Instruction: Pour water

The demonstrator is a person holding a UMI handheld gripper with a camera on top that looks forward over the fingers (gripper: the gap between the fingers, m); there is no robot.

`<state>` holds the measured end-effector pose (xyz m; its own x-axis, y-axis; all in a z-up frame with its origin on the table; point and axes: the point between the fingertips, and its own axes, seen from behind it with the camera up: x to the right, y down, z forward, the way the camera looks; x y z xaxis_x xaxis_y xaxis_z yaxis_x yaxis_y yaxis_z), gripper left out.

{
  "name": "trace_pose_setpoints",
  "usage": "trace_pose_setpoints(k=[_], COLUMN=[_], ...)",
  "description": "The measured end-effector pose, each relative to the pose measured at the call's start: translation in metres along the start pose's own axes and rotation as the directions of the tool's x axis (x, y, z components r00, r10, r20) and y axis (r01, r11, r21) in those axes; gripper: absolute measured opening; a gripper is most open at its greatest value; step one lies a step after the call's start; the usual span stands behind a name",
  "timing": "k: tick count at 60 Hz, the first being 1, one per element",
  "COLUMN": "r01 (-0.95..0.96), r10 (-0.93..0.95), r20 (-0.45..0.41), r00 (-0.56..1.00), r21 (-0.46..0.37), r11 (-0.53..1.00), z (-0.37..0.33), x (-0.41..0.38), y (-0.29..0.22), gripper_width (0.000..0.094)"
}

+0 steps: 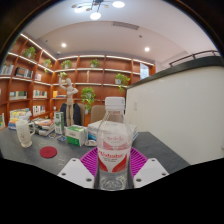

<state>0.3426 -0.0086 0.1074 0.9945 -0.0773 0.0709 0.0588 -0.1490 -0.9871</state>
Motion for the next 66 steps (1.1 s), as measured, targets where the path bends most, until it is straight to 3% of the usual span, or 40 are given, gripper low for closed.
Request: trace_pose_setpoints(k=[5, 16, 29, 37, 45, 55, 66], r01=[-0.019, 0.032, 0.455, 0.778, 0.944, 0.998, 0.920], r10=[0.019, -0.033, -0.455, -0.777, -0.939, -0.987, -0.885], r20=[-0.010, -0.005, 0.002, -0.038, -0.095, -0.161, -0.287], r00=[1.000, 0.999, 0.890, 0.628, 0.330, -0.004, -0.367], r21=[0.002, -0.030, -0.026, 0.019, 0.057, 0.058, 0.028], r11=[1.000, 0.999, 0.890, 0.628, 0.326, -0.013, -0.390], z=[-0.001, 0.004, 0.003, 0.015, 0.022, 0.046, 0.052], x=[0.002, -0.004, -0.075, -0.140, -0.201, -0.252, -0.301], y=[0.001, 0.002, -0.025, -0.057, -0.087, -0.112, -0.141], gripper_width=[0.0332, 0.0329, 0.0330, 0.0328, 0.0327, 0.0326, 0.0326])
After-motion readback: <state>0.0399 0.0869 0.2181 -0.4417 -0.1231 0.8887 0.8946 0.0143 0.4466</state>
